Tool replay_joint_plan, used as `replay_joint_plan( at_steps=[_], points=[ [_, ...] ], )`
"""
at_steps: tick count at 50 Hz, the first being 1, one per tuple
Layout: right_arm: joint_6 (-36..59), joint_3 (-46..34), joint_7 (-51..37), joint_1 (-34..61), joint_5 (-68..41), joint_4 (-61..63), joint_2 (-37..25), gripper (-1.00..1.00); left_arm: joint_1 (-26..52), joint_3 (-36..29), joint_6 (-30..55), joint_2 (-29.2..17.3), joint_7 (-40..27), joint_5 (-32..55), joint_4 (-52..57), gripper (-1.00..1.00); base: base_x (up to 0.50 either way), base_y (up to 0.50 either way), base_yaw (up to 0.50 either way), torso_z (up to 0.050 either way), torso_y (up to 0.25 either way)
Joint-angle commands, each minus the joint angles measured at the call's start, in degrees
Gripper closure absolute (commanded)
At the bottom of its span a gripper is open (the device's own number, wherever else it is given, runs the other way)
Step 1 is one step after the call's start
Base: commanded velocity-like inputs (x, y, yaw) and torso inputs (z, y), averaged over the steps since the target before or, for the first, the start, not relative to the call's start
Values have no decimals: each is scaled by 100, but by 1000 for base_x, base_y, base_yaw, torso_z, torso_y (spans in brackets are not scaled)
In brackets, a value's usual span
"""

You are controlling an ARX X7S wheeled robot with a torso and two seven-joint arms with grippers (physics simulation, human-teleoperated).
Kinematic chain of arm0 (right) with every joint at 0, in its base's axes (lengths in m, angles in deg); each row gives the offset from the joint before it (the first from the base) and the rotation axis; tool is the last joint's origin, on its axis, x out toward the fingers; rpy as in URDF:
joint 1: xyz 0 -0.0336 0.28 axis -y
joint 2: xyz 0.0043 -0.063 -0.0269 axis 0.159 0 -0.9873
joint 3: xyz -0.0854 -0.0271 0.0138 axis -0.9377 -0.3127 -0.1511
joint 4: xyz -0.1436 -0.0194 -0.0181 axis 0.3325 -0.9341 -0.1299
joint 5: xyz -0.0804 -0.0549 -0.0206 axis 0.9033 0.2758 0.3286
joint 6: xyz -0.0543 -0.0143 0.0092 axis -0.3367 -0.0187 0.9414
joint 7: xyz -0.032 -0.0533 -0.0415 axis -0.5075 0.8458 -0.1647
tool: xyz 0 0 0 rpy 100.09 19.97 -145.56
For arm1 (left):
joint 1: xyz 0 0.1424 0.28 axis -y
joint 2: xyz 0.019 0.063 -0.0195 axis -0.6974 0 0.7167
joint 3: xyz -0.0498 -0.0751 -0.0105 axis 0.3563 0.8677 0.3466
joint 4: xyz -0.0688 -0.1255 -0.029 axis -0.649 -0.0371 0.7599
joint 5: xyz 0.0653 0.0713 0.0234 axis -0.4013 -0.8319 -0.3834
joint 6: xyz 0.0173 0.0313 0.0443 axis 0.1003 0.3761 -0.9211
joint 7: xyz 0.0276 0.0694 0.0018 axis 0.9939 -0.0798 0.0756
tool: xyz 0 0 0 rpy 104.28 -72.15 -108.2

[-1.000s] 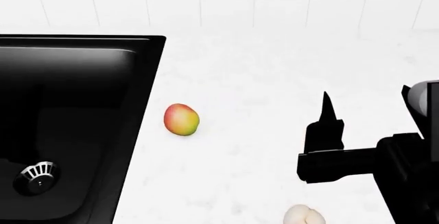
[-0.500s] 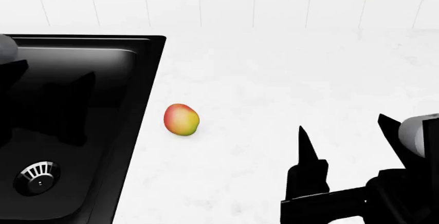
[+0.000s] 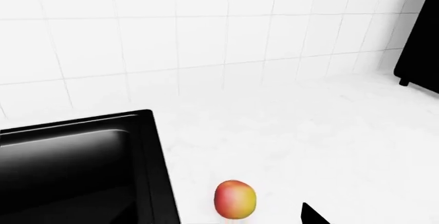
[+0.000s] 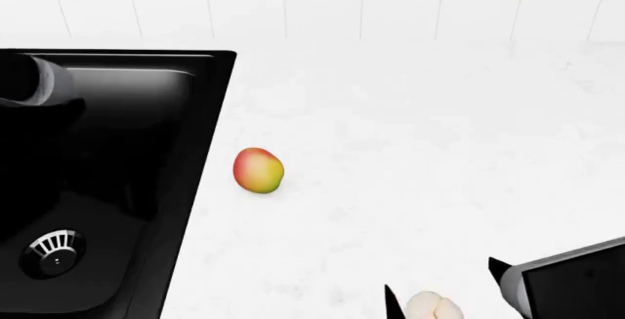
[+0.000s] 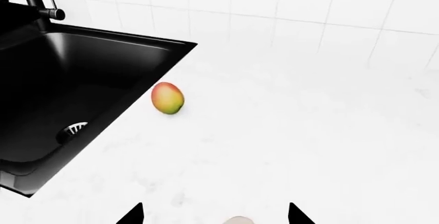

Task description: There is a mixed pile of frozen fruits and vegetables on the counter. Locate all the frozen vegetables and place the items in a bowl on the counter. Take all the frozen fruits and defrost them in a running sink.

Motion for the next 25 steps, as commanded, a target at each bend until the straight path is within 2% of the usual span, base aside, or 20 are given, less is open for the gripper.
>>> replay_joint_plan(
  at_steps=[1,15,25],
  points=[
    [111,-116,196,-60,34,-357,206,-100,327,-203,218,97,-71,48,-31,-100,0,0,0,0,0],
    [228,-325,126,-226,264,-770,779,-100,87,-234,92,103,53,-36,45,-100,0,0,0,0,0],
    [268,-311,102,-188,356,-1040,868,-100,54,-272,95,92,87,-72,45,-100,0,0,0,0,0]
  ],
)
